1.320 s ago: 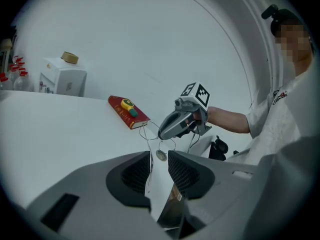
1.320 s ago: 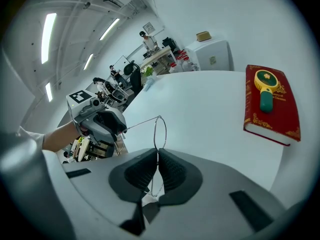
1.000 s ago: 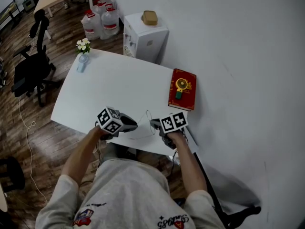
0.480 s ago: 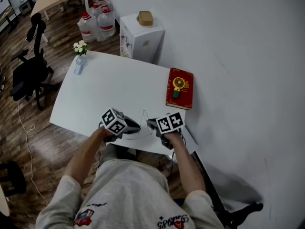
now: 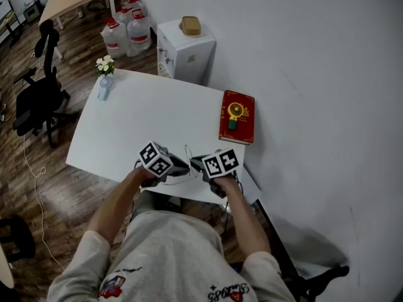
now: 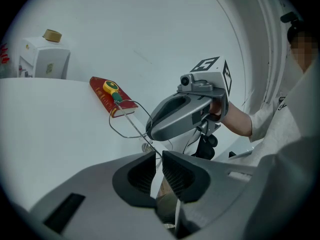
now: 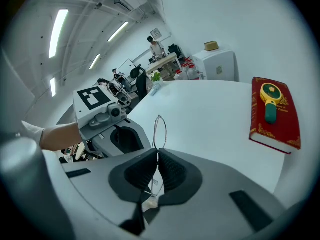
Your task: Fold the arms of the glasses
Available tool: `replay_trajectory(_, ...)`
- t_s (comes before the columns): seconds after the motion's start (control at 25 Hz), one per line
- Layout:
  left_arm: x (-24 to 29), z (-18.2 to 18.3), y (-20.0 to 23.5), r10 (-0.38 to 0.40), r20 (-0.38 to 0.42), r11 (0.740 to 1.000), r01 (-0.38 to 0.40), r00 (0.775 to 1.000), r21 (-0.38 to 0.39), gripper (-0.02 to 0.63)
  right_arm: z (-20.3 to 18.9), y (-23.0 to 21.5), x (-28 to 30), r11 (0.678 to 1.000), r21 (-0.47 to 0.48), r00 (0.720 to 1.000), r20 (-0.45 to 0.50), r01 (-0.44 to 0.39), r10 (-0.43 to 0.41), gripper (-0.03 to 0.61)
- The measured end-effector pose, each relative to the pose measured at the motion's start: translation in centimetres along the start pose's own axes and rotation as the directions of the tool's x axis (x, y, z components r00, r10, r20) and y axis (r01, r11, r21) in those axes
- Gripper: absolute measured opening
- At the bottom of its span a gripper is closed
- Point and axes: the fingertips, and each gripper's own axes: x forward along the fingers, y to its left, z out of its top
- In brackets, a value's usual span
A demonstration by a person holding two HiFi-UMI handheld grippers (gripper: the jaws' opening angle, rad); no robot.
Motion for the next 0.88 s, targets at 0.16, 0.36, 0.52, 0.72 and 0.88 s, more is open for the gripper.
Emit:
replay_trajectory(0.16, 0.0, 0.2, -0.2, 0.003, 0.005, 1.0, -0.003, 1.0, 0.007, 0.04, 0.1, 0.8, 0.1, 1.0, 0.0, 1.0, 0.005, -0.005, 0.005, 0.017)
replay_trajectory(0.36, -0.1, -0.2, -0.3, -0.007, 0.001, 1.0, 0.007, 1.0, 0.013, 0.041, -0.1, 0.5, 0.6, 1.0, 0.009, 1.0, -0.002, 0.002, -0.002, 0.017)
replay_trajectory(0.52, -0.8, -0.2, -0.2, 0.038, 0.006, 0.996, -0.038, 0.999, 0.086, 0.151, 0.0, 0.3, 0.9, 1.0, 0.009, 1.0, -0.008, 0.007, -0.006, 0.017)
replay_trajectory(0.72, -3.2, 1.1, 0.7, 0.145, 0.104, 0.979, -0.158, 0.984, 0.128, 0.178, 0.4, -0.1, 1.0, 1.0, 0.007, 1.0, 0.005, 0.019, -0.019, 0.017)
replay_trajectory(0.88, -6.8, 2.1, 1.6, 0.26, 0.261, 0.953, -0.291, 0.929, 0.084, 0.209, 1.1, -1.0, 1.1, 0.999, 0.026, 0.999, 0.029, 0.035, -0.036, 0.017)
